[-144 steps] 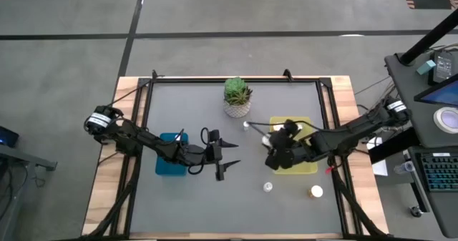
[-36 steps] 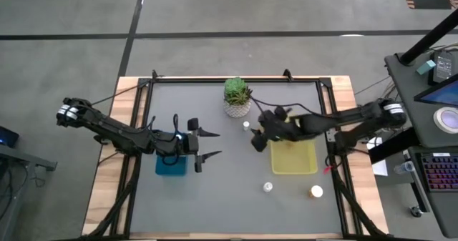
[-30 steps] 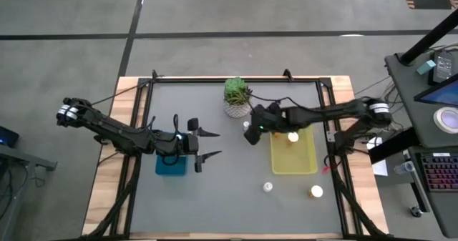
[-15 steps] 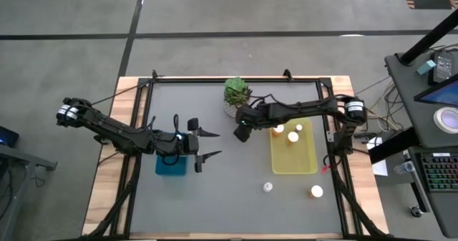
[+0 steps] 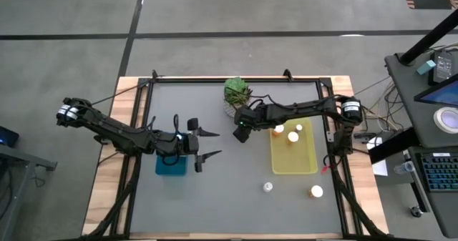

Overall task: Pick and place medicine bottles into bin by pill shape (circle, oval)
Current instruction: Put the blue tablet bottle into the left blue bin

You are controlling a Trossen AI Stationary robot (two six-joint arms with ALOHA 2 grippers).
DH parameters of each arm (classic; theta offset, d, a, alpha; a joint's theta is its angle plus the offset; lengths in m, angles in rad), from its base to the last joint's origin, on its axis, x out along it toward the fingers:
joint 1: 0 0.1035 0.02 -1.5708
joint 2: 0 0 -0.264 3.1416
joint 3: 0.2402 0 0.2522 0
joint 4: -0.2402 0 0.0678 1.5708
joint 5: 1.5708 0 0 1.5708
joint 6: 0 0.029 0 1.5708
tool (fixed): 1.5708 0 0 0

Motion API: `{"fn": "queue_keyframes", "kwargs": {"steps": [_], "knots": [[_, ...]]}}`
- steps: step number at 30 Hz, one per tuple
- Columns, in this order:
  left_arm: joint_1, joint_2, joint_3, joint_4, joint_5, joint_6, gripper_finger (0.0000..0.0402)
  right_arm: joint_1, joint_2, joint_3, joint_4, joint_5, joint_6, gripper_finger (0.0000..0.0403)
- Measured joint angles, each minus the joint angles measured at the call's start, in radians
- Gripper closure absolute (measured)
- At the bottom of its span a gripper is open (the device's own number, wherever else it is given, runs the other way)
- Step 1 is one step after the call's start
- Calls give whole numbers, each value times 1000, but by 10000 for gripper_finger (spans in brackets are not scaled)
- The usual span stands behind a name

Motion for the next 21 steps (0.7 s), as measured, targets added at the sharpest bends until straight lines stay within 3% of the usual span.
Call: {"fn": "queue_keyframes", "kwargs": {"steps": [10,21], "knots": [[0,0,0,0,0,0,152,3,41,0,7,0,0,190],[0,0,-1,0,0,-2,152,14,38,0,4,0,2,284]]}}
